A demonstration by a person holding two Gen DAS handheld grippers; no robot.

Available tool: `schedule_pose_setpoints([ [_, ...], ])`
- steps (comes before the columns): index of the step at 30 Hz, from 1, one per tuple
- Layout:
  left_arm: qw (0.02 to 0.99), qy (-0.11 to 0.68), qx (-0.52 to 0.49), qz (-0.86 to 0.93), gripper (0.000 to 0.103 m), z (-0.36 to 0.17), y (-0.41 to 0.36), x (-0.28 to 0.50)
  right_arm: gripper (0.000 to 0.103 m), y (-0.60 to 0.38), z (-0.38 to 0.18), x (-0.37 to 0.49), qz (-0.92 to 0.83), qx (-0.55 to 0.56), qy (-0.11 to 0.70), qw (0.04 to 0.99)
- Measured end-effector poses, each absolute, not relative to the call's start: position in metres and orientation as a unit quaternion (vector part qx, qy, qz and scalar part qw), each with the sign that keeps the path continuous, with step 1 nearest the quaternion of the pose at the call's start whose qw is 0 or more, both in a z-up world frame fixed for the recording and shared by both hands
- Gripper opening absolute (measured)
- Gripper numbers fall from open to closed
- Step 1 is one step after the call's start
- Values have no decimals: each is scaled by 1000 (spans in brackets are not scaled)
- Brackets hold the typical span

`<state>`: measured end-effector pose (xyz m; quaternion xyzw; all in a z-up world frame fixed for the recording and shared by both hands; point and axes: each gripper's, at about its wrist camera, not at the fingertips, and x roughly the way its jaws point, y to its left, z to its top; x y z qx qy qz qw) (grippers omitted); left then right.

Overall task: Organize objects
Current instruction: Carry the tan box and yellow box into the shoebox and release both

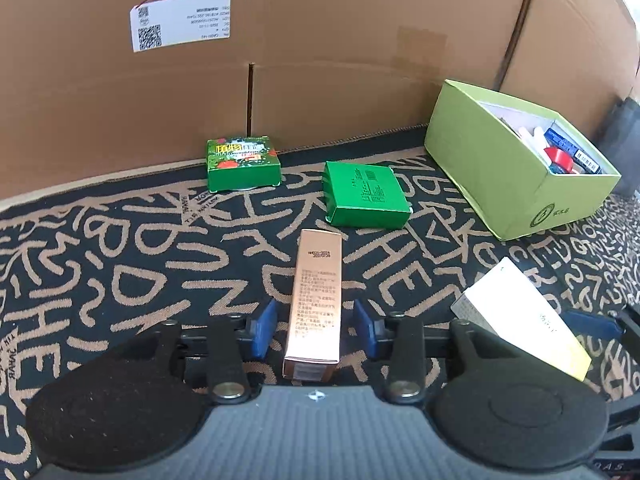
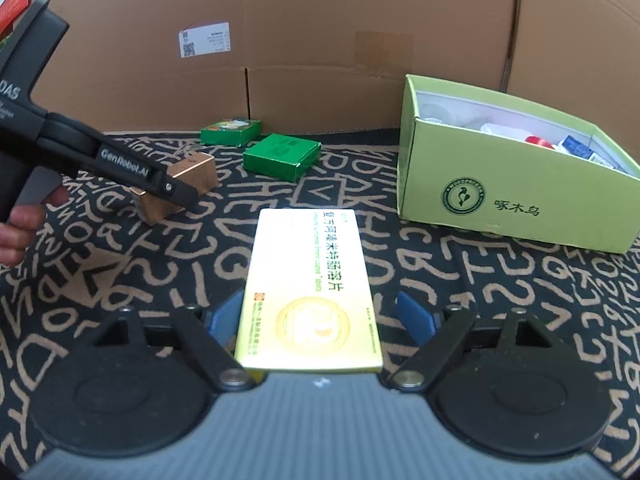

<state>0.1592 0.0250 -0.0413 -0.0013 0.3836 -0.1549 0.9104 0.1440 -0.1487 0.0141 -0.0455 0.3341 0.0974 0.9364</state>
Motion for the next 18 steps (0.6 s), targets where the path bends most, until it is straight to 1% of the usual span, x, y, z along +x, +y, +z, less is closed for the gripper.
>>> schedule_pose_setpoints([
  [2,912,381,2,-150,44,-42,23,160,83,-147,12,149,100,-48,336,935],
  [3,914,379,4,-144,47,-42,22,161,83,-147,11,152,100,-49,337,935],
  [4,915,379,6,-141,48,-43,22,162,83,-146,10,154,101,-48,338,935],
  [7,916,377,16,-136,47,-44,19,164,82,-145,9,158,106,-42,339,934],
  [8,916,376,22,-134,45,-44,17,164,79,-145,8,158,107,-40,338,934],
  [10,917,375,32,-132,29,-44,15,161,71,-145,8,157,111,-35,337,934],
  [11,916,377,33,-135,25,-43,15,160,65,-146,9,155,116,-35,335,935],
  [15,910,386,24,-148,25,-38,13,152,65,-147,11,151,121,-32,335,934],
  [18,908,386,18,-162,25,-31,9,144,65,-154,15,144,133,-9,335,933],
])
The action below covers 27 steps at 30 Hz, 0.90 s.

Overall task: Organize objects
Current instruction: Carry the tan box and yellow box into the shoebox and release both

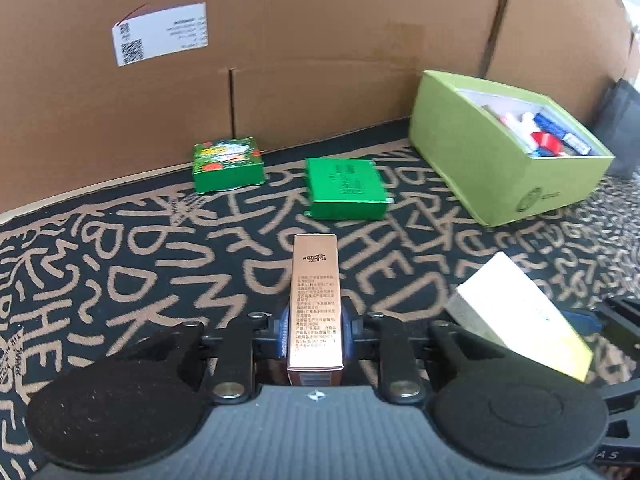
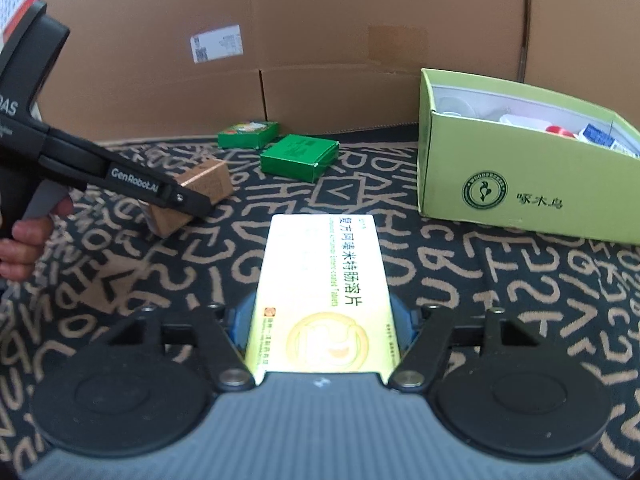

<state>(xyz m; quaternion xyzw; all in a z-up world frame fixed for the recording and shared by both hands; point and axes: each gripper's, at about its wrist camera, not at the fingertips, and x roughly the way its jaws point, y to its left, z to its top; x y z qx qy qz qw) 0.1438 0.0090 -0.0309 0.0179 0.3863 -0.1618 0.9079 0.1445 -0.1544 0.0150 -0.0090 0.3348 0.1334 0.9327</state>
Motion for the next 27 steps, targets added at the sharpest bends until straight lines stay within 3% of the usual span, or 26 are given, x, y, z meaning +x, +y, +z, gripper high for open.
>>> schedule_pose_setpoints([
  [17,908,300,-35,-290,25,54,-90,149,65,-256,109,145,57,33,215,974],
  [27,906,301,-81,-286,25,45,-153,211,65,-308,126,228,-13,6,185,983],
])
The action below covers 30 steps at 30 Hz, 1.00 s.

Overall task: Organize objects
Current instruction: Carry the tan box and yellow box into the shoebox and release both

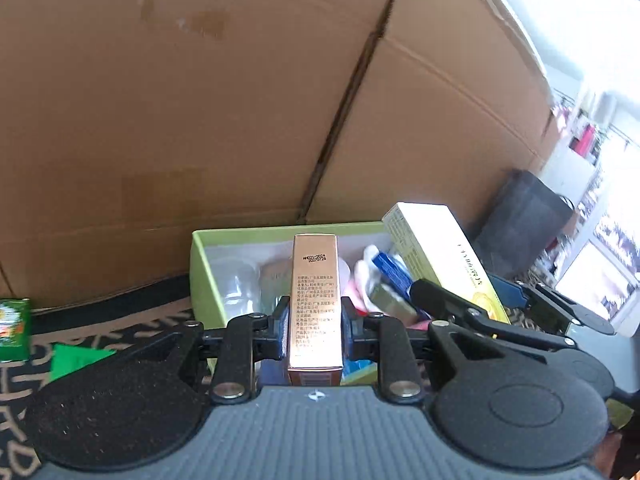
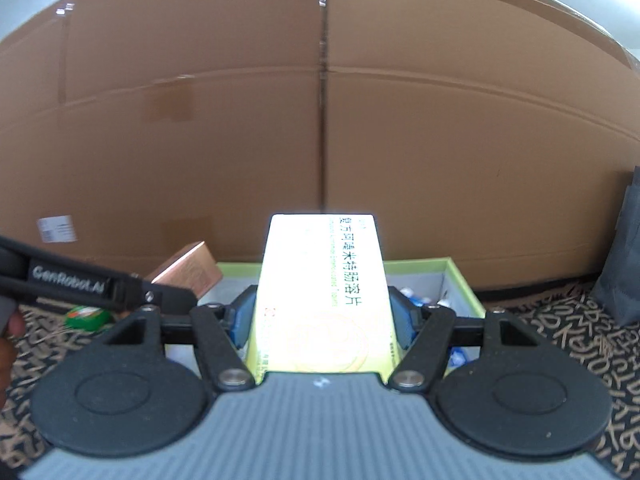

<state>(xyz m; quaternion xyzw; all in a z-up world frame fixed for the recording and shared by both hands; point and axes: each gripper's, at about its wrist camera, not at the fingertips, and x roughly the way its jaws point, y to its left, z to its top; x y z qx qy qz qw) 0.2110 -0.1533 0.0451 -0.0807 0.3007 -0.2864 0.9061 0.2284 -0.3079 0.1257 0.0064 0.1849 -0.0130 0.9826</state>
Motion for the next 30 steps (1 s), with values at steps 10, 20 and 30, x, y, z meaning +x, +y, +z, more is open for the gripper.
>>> schedule_pose_setpoints([
  [10,916,284,-61,-277,58,27,-167,229,85,-327,92,300,-28,-16,221,975],
  [20,929,265,-60,-250,80,21,-141,214,101,-311,73,281,-47,-52,207,976],
  [30,931,263,-55,-249,80,28,-126,191,103,-303,93,245,-46,-46,188,980],
])
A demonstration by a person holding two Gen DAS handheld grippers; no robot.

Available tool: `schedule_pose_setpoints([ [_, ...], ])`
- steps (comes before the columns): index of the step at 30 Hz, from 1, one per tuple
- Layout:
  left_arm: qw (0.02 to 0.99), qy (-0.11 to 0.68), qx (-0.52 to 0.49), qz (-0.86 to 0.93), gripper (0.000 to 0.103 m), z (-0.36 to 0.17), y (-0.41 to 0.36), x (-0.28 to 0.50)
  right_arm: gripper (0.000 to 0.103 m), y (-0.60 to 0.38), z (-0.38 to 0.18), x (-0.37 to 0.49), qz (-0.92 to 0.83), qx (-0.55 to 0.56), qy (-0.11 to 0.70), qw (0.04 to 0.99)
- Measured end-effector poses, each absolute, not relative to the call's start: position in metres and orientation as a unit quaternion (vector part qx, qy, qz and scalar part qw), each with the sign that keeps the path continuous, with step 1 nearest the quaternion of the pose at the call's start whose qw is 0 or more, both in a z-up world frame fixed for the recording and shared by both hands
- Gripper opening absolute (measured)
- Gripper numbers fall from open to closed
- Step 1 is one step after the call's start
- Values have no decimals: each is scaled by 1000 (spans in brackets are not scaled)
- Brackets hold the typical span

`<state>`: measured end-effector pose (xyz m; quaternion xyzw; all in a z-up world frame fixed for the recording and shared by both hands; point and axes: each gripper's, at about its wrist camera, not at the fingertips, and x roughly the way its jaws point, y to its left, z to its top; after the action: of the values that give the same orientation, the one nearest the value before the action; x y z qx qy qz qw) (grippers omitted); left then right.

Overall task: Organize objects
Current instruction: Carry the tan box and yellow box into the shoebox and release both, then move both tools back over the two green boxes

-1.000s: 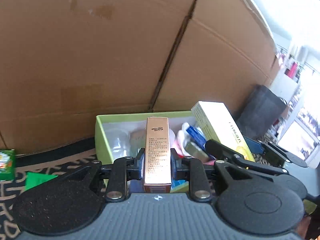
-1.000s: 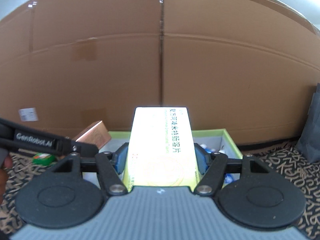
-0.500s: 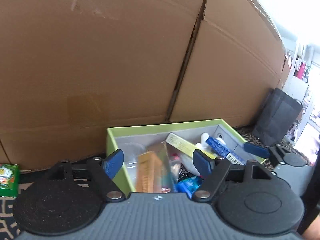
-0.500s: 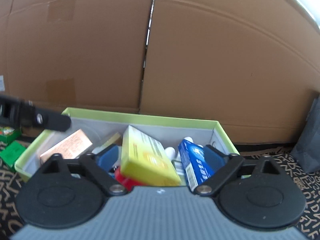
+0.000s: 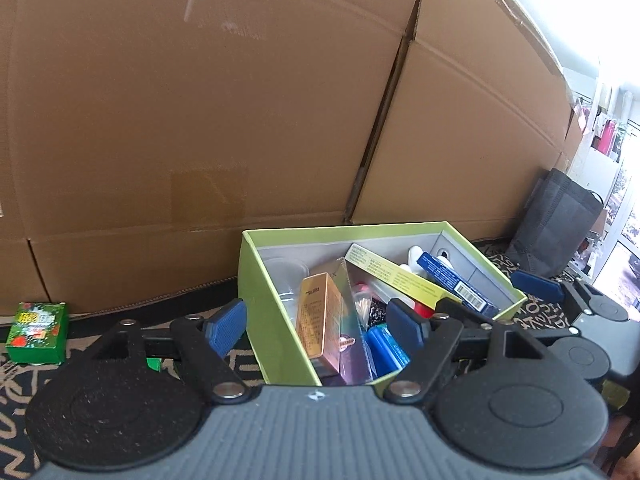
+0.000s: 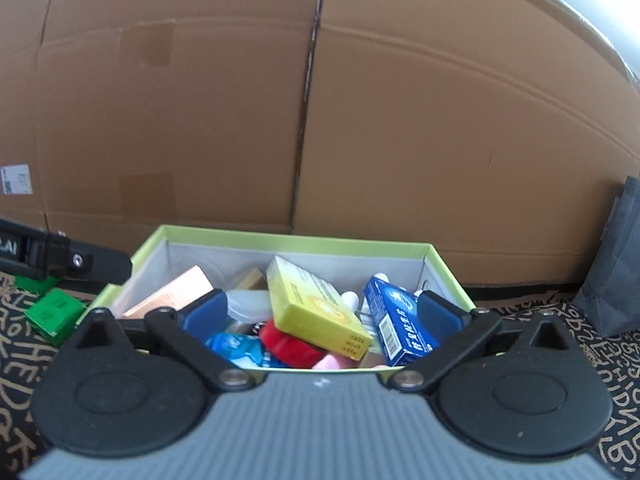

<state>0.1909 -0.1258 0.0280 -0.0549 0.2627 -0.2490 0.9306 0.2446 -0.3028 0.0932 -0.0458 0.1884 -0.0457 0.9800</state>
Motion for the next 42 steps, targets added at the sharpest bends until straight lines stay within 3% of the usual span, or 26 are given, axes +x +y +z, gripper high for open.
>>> schedule_pose_setpoints([
  [9,932,267,-52,-239,83,27,-89,160,103,-272,107,211,-27,-42,182,982],
  [22,937,301,-48,-170,85,-17,11,122,103,-195,89,171,65,-26,208,976],
  [32,944,307,-66,-104,85,-24,64,133,103,-111,67,181,158,-73,237,956],
  [42,943,312,-80,-87,85,-33,76,162,103,-81,50,242,145,-40,278,949],
])
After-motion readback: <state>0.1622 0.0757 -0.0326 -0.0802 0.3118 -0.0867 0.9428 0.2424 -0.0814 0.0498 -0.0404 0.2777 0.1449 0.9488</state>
